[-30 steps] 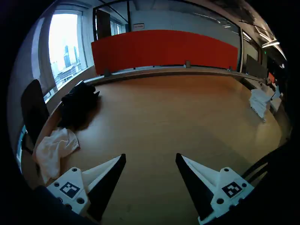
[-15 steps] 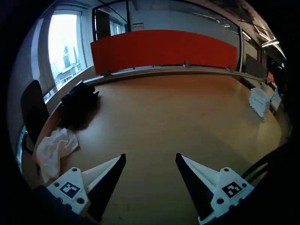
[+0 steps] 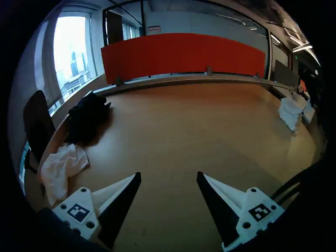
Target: Fold towel
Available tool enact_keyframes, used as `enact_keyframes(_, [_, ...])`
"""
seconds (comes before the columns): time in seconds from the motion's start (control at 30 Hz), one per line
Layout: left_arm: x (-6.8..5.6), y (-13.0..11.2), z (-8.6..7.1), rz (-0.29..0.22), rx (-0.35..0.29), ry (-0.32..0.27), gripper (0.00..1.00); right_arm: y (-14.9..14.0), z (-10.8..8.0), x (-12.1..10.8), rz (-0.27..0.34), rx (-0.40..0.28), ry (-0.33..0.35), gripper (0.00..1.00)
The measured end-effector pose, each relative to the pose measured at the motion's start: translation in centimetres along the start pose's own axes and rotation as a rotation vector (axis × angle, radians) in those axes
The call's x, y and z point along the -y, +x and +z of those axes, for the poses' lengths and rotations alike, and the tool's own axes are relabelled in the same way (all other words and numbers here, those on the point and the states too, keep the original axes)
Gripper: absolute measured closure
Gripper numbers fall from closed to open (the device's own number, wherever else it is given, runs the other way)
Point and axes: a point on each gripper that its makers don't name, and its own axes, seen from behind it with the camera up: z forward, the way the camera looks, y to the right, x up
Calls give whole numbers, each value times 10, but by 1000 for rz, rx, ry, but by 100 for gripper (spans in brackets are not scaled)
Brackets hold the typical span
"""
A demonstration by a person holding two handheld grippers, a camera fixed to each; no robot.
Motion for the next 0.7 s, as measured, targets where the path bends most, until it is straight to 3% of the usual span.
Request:
enact_keyframes(0.3, [2,0,-1,0,-1,3,1,0,2,1,-1,0,-6,91])
enact_keyframes(0.7, [3,2,0,-1,-6,0,1,1,-4,-3,13,-23,-34,53])
